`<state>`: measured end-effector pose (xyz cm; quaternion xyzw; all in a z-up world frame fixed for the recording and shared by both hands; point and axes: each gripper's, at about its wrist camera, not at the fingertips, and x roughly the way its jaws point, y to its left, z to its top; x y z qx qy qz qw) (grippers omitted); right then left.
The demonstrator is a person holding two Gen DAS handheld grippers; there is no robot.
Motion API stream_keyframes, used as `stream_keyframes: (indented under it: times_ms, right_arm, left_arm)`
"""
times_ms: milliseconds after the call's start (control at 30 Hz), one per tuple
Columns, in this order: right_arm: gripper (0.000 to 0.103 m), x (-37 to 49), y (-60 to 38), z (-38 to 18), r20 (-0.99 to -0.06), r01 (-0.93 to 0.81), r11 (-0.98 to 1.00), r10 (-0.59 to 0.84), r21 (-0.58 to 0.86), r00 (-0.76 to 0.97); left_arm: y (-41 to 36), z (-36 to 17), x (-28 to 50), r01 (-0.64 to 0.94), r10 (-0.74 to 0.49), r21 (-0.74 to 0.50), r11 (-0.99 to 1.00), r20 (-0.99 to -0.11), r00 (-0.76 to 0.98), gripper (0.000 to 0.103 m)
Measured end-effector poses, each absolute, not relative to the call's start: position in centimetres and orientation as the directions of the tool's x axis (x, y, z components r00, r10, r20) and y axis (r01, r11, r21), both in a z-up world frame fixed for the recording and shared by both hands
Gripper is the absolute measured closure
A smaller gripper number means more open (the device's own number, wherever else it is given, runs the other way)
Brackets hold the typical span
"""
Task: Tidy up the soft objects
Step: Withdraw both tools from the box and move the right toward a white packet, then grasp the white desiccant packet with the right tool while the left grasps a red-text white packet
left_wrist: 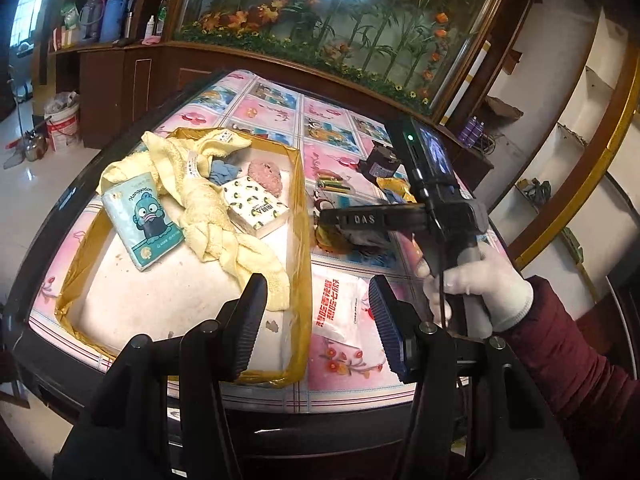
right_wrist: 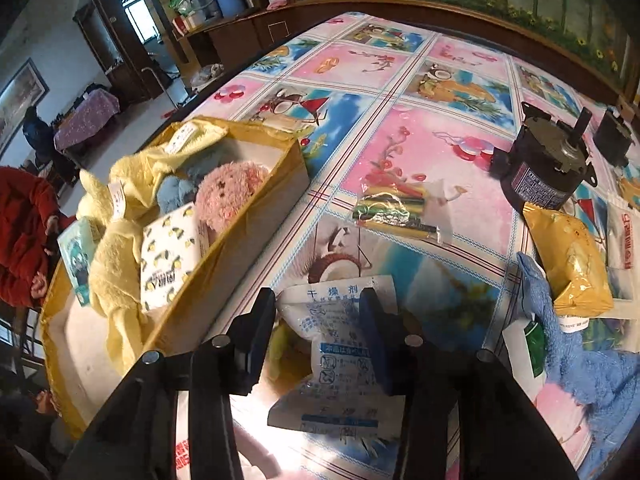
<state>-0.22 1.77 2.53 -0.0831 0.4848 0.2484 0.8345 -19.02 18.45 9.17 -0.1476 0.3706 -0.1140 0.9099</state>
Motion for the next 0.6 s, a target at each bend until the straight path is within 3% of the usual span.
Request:
stream_keyframes:
  times_ms: [67, 233, 433, 600]
  right_arm:
    - [0.065, -1.9, 1.1, 2.4, -0.863, -0.523, 0.851, 0.305, 0.055, 0.404]
    - [0.062, -5.0, -2.6, 2.6, -0.884, -0.529, 0.848, 0.230, -0.022, 0.406]
    - [0.056, -7.8, -0.5, 5.8, -0.824, -0.649, 0.757, 0.414, 0.076, 0.387]
    - [0.059, -7.6, 5.2, 3.1, -0.861, -0.699, 0.710, 0.407, 0.088, 0.305]
  left_arm:
    - [18.9, 9.0, -18.9, 0.091, -0.314, -0.355, 0.930, -0.641, 0.700, 0.050]
    - [19.4, 8.5, -18.9, 0.091, -0.322, -0.368, 0.925, -0.635, 0.702, 0.050]
    - [19.6, 8.4, -19.0, 0.074, -0.318, -0.379, 0.923, -0.638, 0.701, 0.050]
    - [19.5, 9.3, -19.8, 0.076, -0.305, -0.364, 0.928, -0.627, 0.717, 0.050]
